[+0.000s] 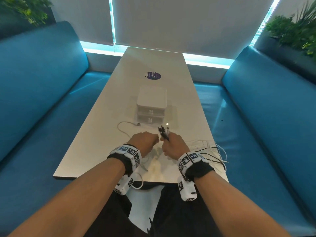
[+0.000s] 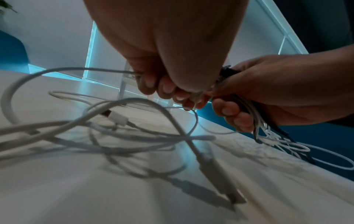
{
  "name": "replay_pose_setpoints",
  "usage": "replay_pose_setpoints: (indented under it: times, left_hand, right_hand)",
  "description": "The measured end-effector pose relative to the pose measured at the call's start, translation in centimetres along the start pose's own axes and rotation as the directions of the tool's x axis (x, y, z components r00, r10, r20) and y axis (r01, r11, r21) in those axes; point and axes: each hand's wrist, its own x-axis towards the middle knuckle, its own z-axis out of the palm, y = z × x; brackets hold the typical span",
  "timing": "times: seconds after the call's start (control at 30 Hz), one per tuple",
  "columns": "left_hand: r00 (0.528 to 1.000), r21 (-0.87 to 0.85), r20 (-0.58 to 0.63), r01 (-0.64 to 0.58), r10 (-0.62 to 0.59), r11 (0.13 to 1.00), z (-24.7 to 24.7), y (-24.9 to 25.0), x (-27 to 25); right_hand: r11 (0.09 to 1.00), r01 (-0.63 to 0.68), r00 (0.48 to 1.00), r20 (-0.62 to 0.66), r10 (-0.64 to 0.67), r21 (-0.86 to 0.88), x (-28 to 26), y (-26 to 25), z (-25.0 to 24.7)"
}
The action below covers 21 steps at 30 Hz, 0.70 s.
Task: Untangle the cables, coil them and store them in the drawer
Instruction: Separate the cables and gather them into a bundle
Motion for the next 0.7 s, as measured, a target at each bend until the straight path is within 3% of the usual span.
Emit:
replay_pose_setpoints:
  times: [0.1,0.23,0.53,0.6,0.7]
  left_hand:
    - [1.0,-0.027,-0.025,0.013,-0.014,1.0,-0.1,-0.1,0.3]
    - [0.999,-0.104,-0.043,-0.003,-0.001,0.995,-0.1,-0.7,0.1]
    - [0.999,-0.145,-0.031,0.005,-0.01,0.989,0.4,-1.3,0.1]
    - [1.0,-0.096,-0.01,0.016,-0.017,0.995,0.4,-2.3,0.1]
    - [0.997,-0.12,0.016,0.071,-0.069,0.99,0.1,-4.4,-0.3]
  right_hand:
    - [1.0,-0.008,0.999,0.042,0.007,0.021,0.0,0.0,0.4]
    - [0.998,0.014,0.999,-0.042,-0.011,0.064,0.5,-0.1,0.5]
    - [0.976,0.084,0.996,0.051,-0.075,-0.201,0.2,0.2,1.1]
    - [0.953,0.047,0.998,0.05,-0.034,-0.3,0.3,0.9,0.9]
    - [0.918,-0.107,0.994,-0.024,0.106,-0.381,0.5,2.7,0.1]
